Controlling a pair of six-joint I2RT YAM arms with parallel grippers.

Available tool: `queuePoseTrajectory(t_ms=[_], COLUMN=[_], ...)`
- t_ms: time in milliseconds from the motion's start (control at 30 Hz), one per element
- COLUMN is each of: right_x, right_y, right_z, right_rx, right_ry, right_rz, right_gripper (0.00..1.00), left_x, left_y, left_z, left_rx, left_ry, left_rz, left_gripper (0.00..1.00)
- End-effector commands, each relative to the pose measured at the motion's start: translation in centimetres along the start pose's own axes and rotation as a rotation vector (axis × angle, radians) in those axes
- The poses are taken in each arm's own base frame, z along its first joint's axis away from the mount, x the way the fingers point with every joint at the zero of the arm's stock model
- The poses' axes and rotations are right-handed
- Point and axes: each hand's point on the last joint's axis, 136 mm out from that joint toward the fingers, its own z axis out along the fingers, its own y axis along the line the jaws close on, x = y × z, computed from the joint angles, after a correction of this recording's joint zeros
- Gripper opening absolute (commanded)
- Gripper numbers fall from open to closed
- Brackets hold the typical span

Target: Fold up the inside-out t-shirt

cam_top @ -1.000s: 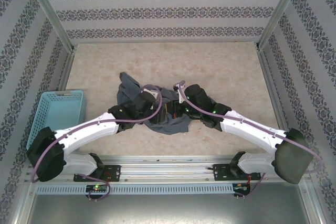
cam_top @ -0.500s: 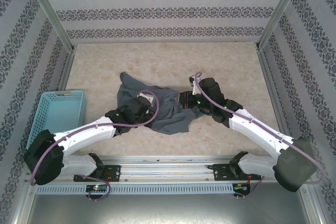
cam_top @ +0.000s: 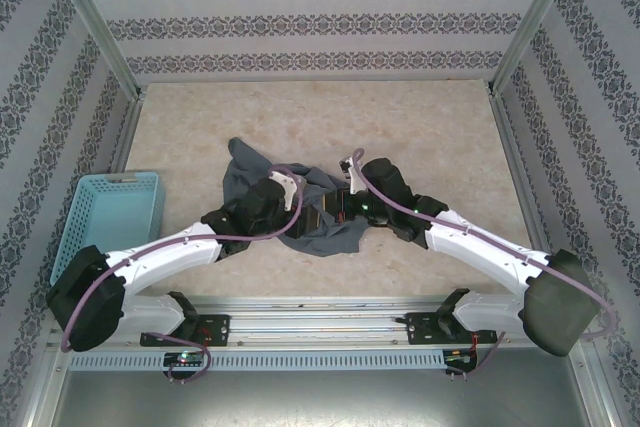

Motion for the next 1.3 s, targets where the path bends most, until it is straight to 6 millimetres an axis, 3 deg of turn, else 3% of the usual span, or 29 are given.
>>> queuePoseTrajectory(t_ms=[0, 300, 500, 733, 900, 967, 1100, 1267], right_x=[-0.9, -1.3, -2.0, -2.7, -3.2, -3.4, -3.1, -0.7], right_y=[1.4, 0.2, -2.7, -5.6, -9.2, -10.0, -9.0, -4.9], right_z=[0.2, -1.2, -1.9, -1.6, -1.5, -1.8, -3.3, -4.7], right_rx=[-0.035, 0.013, 0.086, 0.142, 0.236, 0.27, 0.321, 0.323], right_ry=[-0.027, -0.055, -0.076, -0.065, -0.061, -0.061, -0.064, -0.056], right_rz=[-0.018, -0.002, 0.083, 0.121, 0.158, 0.147, 0.045, -0.16], right_gripper=[0.0, 0.0, 0.0, 0.05, 0.06, 0.19, 0.37, 0.4], left_x=[-1.0, -0.1, 0.3, 0.4, 0.0, -0.2, -0.5, -0.9], left_y=[-0.5, 2.5, 2.7, 1.6, 0.8, 0.8, 0.5, 0.3], left_z=[1.0, 1.4, 1.0, 0.1, -0.3, -0.3, 0.1, 0.4], left_rx=[0.011, -0.152, -0.157, -0.089, -0.048, -0.052, -0.044, -0.04], left_ry=[-0.016, 0.025, 0.038, 0.024, 0.005, 0.003, 0.011, 0.004], left_rz=[-0.017, 0.013, 0.042, 0.075, 0.091, 0.091, 0.085, 0.085], left_gripper=[0.39, 0.12, 0.0, 0.0, 0.0, 0.0, 0.0, 0.0])
